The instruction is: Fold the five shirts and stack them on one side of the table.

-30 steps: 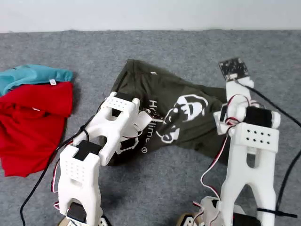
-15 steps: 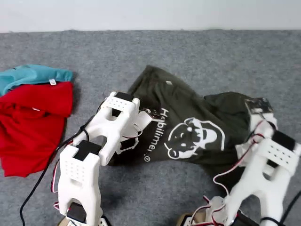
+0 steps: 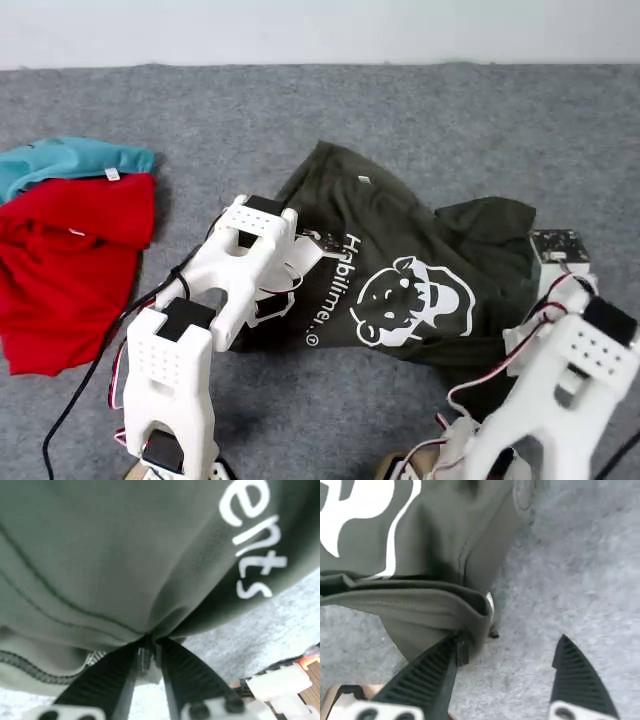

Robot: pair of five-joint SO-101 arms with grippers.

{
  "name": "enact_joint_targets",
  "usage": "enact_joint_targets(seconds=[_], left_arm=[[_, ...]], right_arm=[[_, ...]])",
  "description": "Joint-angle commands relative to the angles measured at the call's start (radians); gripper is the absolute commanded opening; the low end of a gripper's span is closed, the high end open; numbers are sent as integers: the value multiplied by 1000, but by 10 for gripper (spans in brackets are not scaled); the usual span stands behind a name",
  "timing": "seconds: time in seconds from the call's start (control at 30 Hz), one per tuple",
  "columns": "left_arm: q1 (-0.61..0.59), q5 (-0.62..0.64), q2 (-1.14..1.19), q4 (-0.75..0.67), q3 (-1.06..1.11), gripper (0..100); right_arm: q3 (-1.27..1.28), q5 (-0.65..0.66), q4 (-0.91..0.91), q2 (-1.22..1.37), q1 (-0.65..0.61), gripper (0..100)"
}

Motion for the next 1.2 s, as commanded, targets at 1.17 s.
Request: enact_joint_targets(seconds=[1.17], left_arm=[[-12, 227, -112, 114, -255, 14]], right_arm=[[-195, -49, -68, -163, -30, 9]])
